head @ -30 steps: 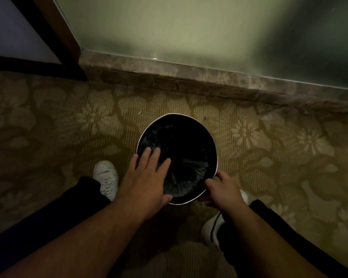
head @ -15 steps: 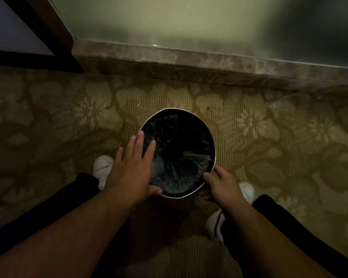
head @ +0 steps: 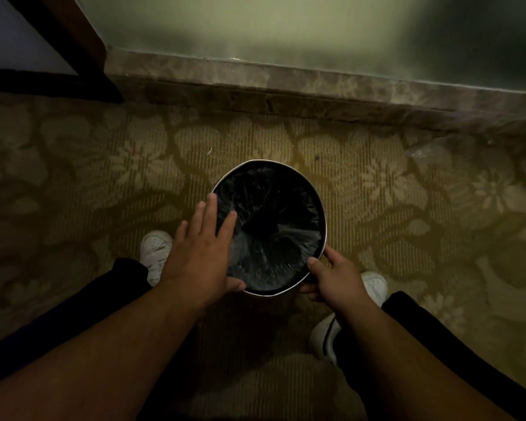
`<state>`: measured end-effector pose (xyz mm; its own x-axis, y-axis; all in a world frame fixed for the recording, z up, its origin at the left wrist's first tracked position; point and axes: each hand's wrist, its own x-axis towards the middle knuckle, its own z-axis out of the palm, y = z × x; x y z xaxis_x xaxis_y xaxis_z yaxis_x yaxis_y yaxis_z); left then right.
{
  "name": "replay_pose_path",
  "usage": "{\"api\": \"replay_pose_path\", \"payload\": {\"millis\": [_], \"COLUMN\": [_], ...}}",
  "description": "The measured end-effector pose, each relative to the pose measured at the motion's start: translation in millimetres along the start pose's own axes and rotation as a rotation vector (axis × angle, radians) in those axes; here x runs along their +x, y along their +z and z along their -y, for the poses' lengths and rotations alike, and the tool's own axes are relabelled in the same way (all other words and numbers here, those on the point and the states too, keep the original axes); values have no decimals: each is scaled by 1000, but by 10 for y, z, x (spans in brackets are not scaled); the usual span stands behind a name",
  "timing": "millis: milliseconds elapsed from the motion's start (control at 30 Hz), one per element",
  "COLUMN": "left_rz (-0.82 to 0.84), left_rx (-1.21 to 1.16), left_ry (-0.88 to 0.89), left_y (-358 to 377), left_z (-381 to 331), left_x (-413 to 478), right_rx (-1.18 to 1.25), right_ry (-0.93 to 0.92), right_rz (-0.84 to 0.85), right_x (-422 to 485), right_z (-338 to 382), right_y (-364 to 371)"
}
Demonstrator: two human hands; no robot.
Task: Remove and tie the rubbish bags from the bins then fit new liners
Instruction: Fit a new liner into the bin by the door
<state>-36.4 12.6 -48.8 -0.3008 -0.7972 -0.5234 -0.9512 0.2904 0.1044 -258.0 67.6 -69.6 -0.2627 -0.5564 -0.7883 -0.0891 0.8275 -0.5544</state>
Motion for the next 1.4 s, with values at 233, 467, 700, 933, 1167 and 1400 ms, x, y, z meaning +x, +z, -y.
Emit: {"api": "replay_pose_path", "payload": {"millis": [233,467,700,933,1167,1400], "left_rz": [4,14,-6,-98,-185,-340], "left_rx": [9,16,-180,-530,-748,-819], "left_ry": [-5,-10,-6,-122,-110,-84], "left_y": [79,84,-175,-788,-1310,-1834], "left_z": [20,40,51,17,-82,-67], "left_x": [43,61,-268,-1010,-2038,-2913], "right_rx": [-11,-30,-37,-23,74,88], "right_ry": [-7,27,95,-108,-309,-410], "right_rz": [-10,-32,11,103,77,47], "right_x": [25,70,-288,-1406,-2582,-3338], "right_z": [-23,-9,303,677,733,680], "right_y": [23,55,-268,-531,-934,-1085]}}
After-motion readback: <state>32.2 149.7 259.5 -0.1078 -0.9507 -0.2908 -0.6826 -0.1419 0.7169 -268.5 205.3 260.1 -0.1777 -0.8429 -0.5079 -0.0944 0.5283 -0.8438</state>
